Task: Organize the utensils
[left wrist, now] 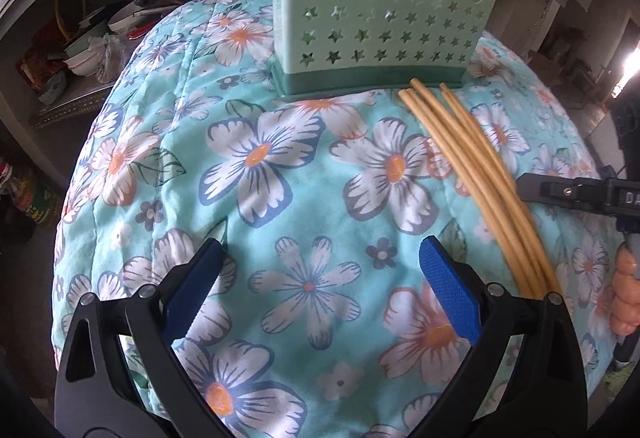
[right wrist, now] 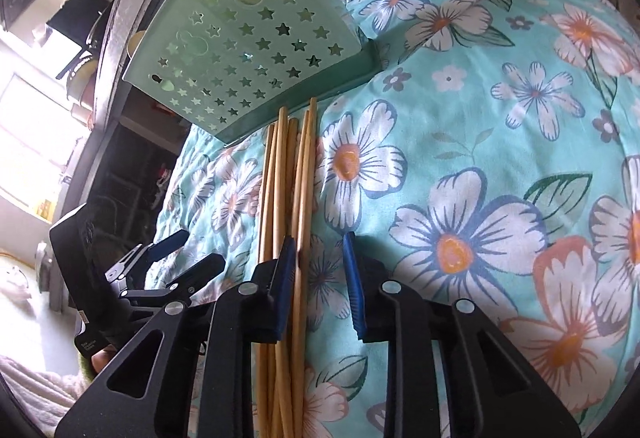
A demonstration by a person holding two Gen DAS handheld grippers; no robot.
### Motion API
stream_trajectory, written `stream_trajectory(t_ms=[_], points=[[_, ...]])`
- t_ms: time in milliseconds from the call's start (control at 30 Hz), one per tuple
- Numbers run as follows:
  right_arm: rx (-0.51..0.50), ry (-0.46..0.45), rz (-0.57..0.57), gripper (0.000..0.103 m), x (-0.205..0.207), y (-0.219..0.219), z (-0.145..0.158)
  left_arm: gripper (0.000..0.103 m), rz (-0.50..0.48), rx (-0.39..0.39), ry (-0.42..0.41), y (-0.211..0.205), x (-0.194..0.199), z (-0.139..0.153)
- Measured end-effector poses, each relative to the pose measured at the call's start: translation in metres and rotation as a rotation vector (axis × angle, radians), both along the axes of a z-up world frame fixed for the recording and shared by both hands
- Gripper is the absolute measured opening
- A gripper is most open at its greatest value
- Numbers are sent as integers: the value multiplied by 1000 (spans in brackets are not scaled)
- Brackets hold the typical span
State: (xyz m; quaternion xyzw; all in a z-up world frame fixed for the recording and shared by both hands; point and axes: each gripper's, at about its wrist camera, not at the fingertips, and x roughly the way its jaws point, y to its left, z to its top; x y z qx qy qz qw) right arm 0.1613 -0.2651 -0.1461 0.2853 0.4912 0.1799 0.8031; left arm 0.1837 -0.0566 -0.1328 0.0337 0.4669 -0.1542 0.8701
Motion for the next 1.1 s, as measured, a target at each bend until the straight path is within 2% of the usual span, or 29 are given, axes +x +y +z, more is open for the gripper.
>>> stream_trajectory(t_ms=[133,200,233,267,400,467,567,667,833,1100], points=[[26,11,8,15,0,-1,-4,95,-81,-84,-76,-6,-6,19],[51,16,8,12,1,-2,-6,94,-119,-135,-86,-11,-6,26],[64,16,7,9,1,-1,-8,90,-133,-156,-83,-13,-7,27],[80,16,4,7,1,-2,-9,82,-149,-179,-74,-16,-7,28],[90,9,-9,7,-1,-5,-10,64,-179,-286,6,-24,3,23],[93,6,-14,7,-3,-7,-9,51,-178,-340,48,-26,8,18],[94,4,-31,7,-8,-15,-7,40,-168,-416,115,-28,21,9],[101,5,-61,7,-13,-29,-7,28,-167,-436,147,-36,26,0],[123,5,-88,7,-24,-45,-10,17,-158,-462,217,-51,30,-17],[149,-1,-91,7,-32,-57,-18,9,-120,-533,280,-59,40,-34]])
